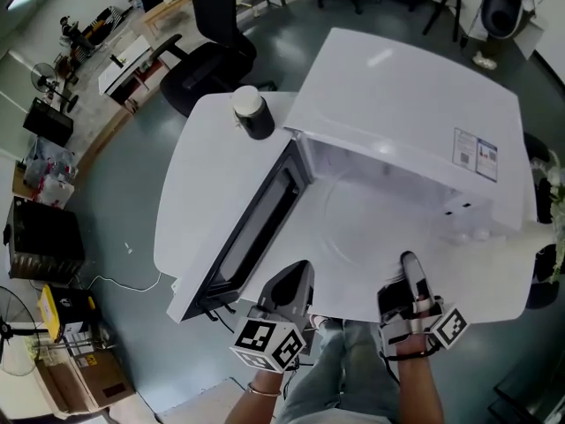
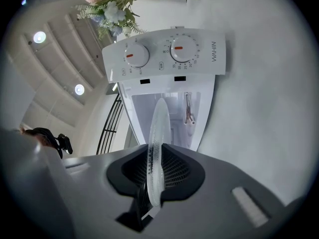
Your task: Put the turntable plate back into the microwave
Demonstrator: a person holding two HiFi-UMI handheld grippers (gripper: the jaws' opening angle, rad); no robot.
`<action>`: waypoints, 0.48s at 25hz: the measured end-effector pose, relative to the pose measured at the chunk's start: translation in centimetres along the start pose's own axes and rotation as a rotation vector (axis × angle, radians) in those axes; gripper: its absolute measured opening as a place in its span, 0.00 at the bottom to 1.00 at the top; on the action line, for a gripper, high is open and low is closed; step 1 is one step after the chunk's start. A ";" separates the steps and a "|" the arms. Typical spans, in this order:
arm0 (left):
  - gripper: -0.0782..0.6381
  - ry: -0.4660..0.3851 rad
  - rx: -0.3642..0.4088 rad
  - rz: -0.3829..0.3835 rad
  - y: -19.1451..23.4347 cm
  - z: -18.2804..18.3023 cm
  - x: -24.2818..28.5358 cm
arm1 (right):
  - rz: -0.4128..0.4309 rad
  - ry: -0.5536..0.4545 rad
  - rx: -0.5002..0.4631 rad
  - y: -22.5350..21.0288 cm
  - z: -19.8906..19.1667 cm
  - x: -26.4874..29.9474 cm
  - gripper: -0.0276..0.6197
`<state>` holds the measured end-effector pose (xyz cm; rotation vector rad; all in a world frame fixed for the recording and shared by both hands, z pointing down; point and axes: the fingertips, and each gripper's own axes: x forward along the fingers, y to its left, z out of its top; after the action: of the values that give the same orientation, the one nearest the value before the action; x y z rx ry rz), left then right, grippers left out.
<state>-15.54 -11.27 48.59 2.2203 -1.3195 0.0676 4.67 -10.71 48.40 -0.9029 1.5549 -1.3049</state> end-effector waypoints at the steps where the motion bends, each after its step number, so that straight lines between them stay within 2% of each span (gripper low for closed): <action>1: 0.11 0.000 0.001 -0.001 0.1 -0.1 0.1 | 0.001 -0.008 0.000 -0.1 0.1 0.1 0.12; 12: 0.11 0.031 0.001 -0.040 0.6 -1.8 1.0 | 0.009 -0.103 0.003 -1.5 0.7 2.0 0.13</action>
<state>-15.13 -11.39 50.65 2.2368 -1.2585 0.0872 4.62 -13.08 49.52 -0.9456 1.4750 -1.2351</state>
